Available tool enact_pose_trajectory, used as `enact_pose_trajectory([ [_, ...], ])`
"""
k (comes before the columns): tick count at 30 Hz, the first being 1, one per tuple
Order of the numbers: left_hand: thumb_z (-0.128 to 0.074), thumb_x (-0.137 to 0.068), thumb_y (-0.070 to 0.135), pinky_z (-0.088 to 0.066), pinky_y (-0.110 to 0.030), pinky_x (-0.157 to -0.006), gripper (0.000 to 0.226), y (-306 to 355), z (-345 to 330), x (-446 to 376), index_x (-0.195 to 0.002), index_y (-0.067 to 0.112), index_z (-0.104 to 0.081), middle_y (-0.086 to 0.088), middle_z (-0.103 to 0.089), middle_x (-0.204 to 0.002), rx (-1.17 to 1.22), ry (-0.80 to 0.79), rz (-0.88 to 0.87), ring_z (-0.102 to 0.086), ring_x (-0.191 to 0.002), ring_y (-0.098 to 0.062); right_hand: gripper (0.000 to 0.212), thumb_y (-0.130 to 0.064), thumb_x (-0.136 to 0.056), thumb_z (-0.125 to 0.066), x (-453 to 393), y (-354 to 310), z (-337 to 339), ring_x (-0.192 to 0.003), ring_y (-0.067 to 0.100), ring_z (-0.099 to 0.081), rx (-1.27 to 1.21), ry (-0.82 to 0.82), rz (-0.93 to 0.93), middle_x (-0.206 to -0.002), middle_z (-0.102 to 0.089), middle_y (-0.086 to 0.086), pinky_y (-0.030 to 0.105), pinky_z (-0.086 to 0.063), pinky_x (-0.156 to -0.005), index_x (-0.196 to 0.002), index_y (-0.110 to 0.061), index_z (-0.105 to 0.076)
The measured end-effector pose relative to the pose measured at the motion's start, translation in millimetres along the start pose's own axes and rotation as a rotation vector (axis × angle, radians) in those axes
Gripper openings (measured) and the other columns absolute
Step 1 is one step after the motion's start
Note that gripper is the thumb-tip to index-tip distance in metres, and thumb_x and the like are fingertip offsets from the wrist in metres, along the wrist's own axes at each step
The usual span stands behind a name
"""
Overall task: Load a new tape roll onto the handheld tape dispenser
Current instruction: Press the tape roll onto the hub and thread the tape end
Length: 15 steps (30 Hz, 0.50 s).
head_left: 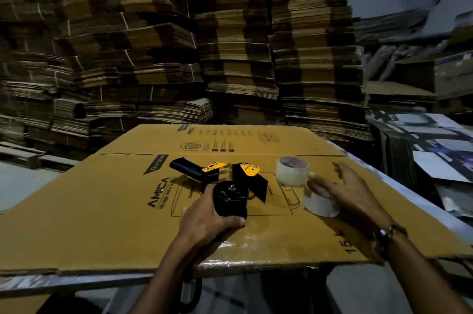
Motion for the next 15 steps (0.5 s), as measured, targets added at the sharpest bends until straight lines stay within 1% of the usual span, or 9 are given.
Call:
enact_pose_trajectory([
  [1, -0.084, -0.064, 0.058, -0.043, -0.045, -0.104, 0.095, -0.2, 0.2, -1.1, -0.142, 0.036, -0.034, 0.009, -0.06, -0.132, 0.001, -0.002, -0.004, -0.057, -0.121, -0.019, 0.096, -0.064, -0.076, -0.071, -10.2, -3.7, 2.6, -0.133, 0.03, -0.047, 0.008, 0.012, 0.033, -0.152, -0.044, 0.012, 0.039, -0.051, -0.087, -0.151, -0.015, -0.035],
  [2, -0.085, -0.064, 0.057, -0.043, -0.044, -0.104, 0.096, -0.5, 0.3, -2.3, -0.143, 0.036, -0.034, 0.009, -0.06, -0.133, 0.005, -0.001, -0.005, -0.056, -0.121, -0.019, 0.088, -0.055, -0.08, -0.073, -22.1, -6.3, 4.6, -0.132, 0.03, -0.048, 0.017, 0.011, 0.062, -0.149, -0.046, 0.013, 0.039, -0.05, -0.087, -0.149, -0.015, -0.037],
  [4, -0.085, -0.064, 0.055, -0.045, -0.041, -0.102, 0.096, -0.5, 0.1, -4.3, -0.144, 0.036, -0.034, 0.009, -0.059, -0.133, 0.015, 0.001, -0.01, -0.056, -0.121, -0.019, 0.082, -0.044, -0.081, -0.077, -46.4, -7.4, 5.7, -0.134, 0.03, -0.046, 0.035, -0.064, 0.082, -0.15, -0.045, 0.012, 0.044, -0.047, -0.1, -0.148, -0.016, -0.039],
  [5, -0.085, -0.064, 0.055, -0.045, -0.042, -0.102, 0.096, -0.3, -0.2, -5.0, -0.143, 0.036, -0.034, 0.008, -0.059, -0.134, 0.017, 0.0, -0.013, -0.056, -0.121, -0.019, 0.078, -0.043, -0.081, -0.078, -58.6, -5.3, 4.9, -0.133, 0.029, -0.047, 0.066, -0.126, 0.09, -0.15, -0.045, 0.01, 0.043, -0.046, -0.102, -0.146, -0.018, -0.042],
  [8, -0.085, -0.063, 0.057, -0.044, -0.045, -0.103, 0.096, -1.1, -2.0, -8.4, -0.143, 0.037, -0.035, 0.008, -0.059, -0.134, 0.011, -0.003, -0.024, -0.056, -0.121, -0.019, 0.059, -0.041, -0.085, -0.074, -82.1, -1.0, -3.7, -0.117, 0.022, -0.056, 0.181, -0.334, 0.113, -0.14, -0.053, 0.004, 0.03, -0.05, -0.085, -0.137, -0.026, -0.052],
  [10, -0.085, -0.063, 0.057, -0.045, -0.046, -0.103, 0.096, -1.8, -2.9, -10.1, -0.143, 0.038, -0.034, 0.009, -0.058, -0.134, 0.012, -0.003, -0.031, -0.055, -0.121, -0.018, 0.051, -0.041, -0.087, -0.072, -90.2, -0.4, -10.8, -0.111, 0.018, -0.057, 0.184, -0.4, 0.113, -0.131, -0.054, -0.002, 0.023, -0.048, -0.076, -0.133, -0.029, -0.056],
  [11, -0.085, -0.063, 0.056, -0.045, -0.046, -0.103, 0.097, -2.2, -3.4, -10.5, -0.143, 0.038, -0.034, 0.009, -0.058, -0.134, 0.015, -0.001, -0.034, -0.055, -0.121, -0.018, 0.048, -0.04, -0.088, -0.071, -93.8, -0.8, -13.8, -0.11, 0.017, -0.057, 0.176, -0.424, 0.103, -0.129, -0.054, -0.002, 0.022, -0.048, -0.075, -0.133, -0.029, -0.057],
  [13, -0.085, -0.063, 0.056, -0.045, -0.046, -0.103, 0.098, -2.7, -4.1, -10.6, -0.144, 0.038, -0.033, 0.008, -0.057, -0.135, 0.022, 0.0, -0.038, -0.054, -0.121, -0.017, 0.042, -0.04, -0.09, -0.068, -101.9, -1.6, -18.6, -0.108, 0.018, -0.058, 0.195, -0.478, 0.069, -0.128, -0.055, -0.001, 0.027, -0.051, -0.081, -0.129, -0.027, -0.06],
  [15, -0.085, -0.063, 0.057, -0.044, -0.048, -0.105, 0.098, -3.4, -4.7, -11.0, -0.144, 0.038, -0.033, 0.008, -0.057, -0.135, 0.021, 0.001, -0.043, -0.054, -0.122, -0.017, 0.031, -0.04, -0.092, -0.066, -108.2, -3.8, -22.0, -0.104, 0.022, -0.06, 0.253, -0.521, 0.059, -0.122, -0.061, 0.004, 0.033, -0.052, -0.084, -0.118, -0.023, -0.066],
])
Point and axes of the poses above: each hand's wrist, its own x-axis away from the middle knuckle, its own z-axis out of the back of the hand, y = z × x, the point moved 1 cm from there along -x, towards the middle knuckle
